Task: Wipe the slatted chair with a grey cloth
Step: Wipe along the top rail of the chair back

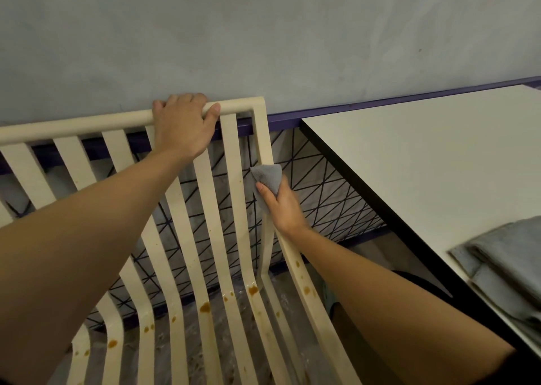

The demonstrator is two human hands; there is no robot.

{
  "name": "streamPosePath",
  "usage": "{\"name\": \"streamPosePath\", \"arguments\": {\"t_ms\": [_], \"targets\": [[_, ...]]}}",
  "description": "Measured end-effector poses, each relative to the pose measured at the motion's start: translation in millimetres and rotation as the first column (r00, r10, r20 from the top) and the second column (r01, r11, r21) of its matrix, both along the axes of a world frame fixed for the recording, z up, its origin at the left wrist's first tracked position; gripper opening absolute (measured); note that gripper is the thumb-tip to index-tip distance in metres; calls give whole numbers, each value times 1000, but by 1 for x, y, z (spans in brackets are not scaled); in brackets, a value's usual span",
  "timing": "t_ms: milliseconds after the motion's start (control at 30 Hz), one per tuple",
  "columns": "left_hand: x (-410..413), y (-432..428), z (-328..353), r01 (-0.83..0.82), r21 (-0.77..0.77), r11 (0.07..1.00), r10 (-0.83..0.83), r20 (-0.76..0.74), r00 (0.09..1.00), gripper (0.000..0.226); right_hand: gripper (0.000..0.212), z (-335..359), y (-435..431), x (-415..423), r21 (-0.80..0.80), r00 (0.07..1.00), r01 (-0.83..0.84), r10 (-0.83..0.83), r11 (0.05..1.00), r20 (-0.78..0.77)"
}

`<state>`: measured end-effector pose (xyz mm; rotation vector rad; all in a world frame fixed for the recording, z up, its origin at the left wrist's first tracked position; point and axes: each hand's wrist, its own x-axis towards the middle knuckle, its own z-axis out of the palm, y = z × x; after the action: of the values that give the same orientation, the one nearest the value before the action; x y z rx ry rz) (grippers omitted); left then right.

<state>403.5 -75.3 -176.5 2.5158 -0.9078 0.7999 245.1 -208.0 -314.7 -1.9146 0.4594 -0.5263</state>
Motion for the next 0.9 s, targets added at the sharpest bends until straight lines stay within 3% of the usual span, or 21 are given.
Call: {"name": "streamPosePath", "arguments": {"t_ms": [367,567,700,900], "targets": [[-4,3,-2,2,62,998,-3,20,1000,44,44,-15,5,-18,-52,998,51,-53,997,-35],[-10,4,-4,-26,131,991,22,29,999,48,37,-13,12,-32,-130,990,62,-78,989,-121],[-16,2,-6,-58,162,985,53,32,998,51,43,-13,10,-27,-217,968,72,-121,973,-222],[-13,3,-6,-83,166,983,76,50,996,53,49,19,9,15,-83,992,90,-97,992,-81]]}}
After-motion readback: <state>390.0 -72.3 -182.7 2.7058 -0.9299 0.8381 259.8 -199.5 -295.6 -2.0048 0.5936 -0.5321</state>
